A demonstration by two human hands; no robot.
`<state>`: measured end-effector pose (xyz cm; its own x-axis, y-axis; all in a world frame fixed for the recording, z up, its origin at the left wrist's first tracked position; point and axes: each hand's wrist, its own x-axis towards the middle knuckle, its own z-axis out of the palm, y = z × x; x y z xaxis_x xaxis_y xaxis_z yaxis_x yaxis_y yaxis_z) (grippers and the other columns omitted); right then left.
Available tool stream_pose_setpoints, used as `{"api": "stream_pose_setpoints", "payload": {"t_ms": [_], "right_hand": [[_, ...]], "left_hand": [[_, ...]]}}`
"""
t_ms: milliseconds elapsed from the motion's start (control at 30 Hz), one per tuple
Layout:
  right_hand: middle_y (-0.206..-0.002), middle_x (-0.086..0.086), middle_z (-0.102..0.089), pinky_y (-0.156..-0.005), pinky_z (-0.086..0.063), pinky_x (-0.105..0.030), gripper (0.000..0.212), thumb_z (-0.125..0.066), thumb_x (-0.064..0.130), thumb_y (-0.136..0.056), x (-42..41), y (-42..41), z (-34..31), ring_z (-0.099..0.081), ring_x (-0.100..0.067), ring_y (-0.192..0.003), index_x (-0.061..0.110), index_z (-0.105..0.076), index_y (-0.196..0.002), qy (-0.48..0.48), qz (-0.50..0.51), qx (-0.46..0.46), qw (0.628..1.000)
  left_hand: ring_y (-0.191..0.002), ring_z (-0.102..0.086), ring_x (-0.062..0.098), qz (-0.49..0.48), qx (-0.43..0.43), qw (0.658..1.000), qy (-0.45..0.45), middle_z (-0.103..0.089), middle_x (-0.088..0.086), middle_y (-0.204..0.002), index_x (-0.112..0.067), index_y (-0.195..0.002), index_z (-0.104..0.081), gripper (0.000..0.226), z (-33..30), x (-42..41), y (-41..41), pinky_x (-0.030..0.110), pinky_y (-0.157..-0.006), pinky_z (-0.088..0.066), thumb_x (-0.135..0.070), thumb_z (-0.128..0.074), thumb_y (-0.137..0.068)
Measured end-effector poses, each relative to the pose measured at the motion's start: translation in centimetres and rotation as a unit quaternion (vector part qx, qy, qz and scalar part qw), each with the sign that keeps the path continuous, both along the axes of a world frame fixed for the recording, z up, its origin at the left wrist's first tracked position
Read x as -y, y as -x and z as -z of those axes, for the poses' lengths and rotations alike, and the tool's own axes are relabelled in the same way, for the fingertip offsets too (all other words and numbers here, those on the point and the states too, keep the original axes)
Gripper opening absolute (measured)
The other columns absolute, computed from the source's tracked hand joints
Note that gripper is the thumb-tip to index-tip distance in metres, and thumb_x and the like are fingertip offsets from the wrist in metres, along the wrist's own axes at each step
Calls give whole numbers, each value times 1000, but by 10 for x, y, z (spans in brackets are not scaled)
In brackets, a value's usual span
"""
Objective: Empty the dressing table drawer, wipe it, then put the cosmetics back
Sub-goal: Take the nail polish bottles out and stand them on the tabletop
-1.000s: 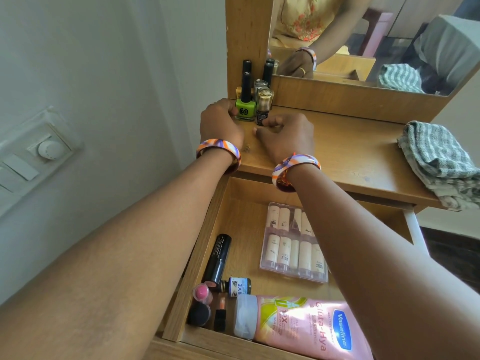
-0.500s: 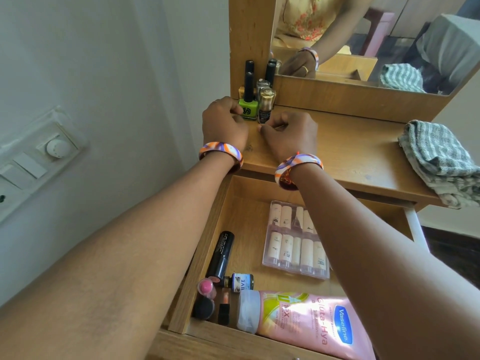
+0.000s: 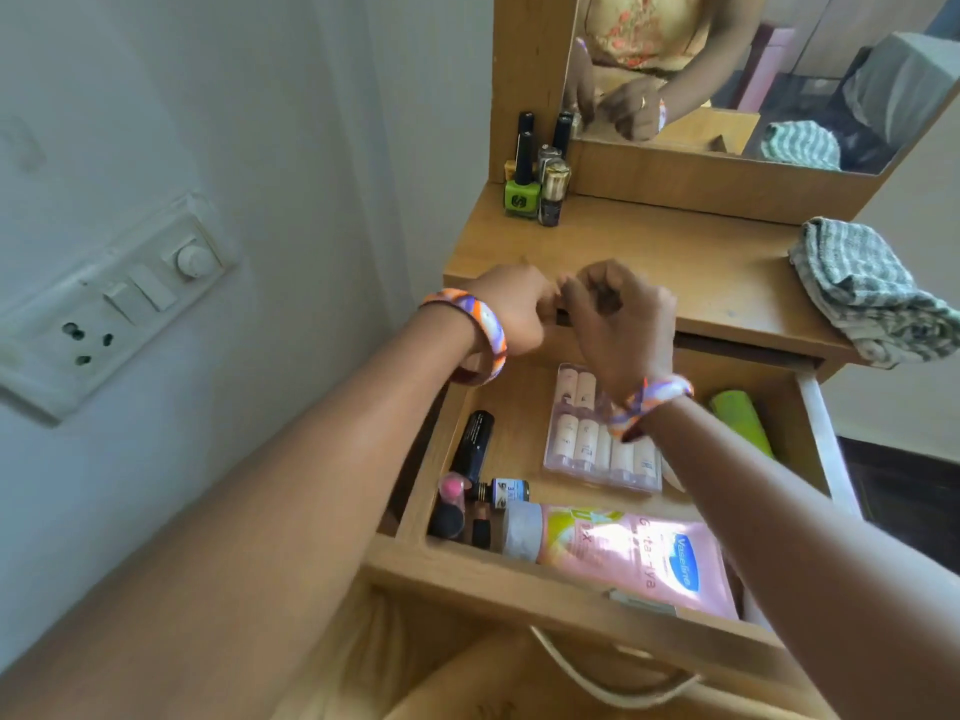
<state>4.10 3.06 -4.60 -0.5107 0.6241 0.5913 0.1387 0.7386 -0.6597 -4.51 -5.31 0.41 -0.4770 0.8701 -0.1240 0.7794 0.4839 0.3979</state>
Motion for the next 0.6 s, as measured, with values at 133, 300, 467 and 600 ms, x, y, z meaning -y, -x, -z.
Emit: {"api": "stream_pose_setpoints", "payload": {"t_ms": [133,300,467,600], "right_hand": [[-64,9,-57,-54,-39,-10,7,-64,9,-82,24,-33,28,-50,-1,-53,15,-64,-79,84,-75,104,988],[-95,-6,-71,-70,-45,-20,16,-67,12,-80,41,-45,29,-58,-14,-78,9,-75,-94,40,-233,424,874],[-102,-10,-71,-69,-41,-22,25,-63,23,-84,61,-49,29,-59,-23,-80,11,-70,-106,59,-250,458,851],[-109,-15,-67,-78,-45,-28,27,-53,21,-91,67,-50,30,-59,-27,-89,9,-64,-112,36,-220,489,843]], "left_hand": [[-71,-59,29,85,-81,962,247,-59,11,-77,-7,-84,-63,12,27,22,-9,31,-58,-47,-12,-54,-79],[-74,-62,29,132,-149,927,318,-65,11,-87,-4,-105,-64,29,26,36,-30,29,-57,-48,-14,-64,-77],[-99,-64,32,144,-184,890,391,-59,10,-75,-1,-111,-63,29,17,35,-60,37,-85,-53,-10,-61,-83],[-108,-60,30,137,-199,883,403,-63,10,-95,-4,-115,-61,36,24,35,-67,35,-86,-50,-12,-65,-80]]}}
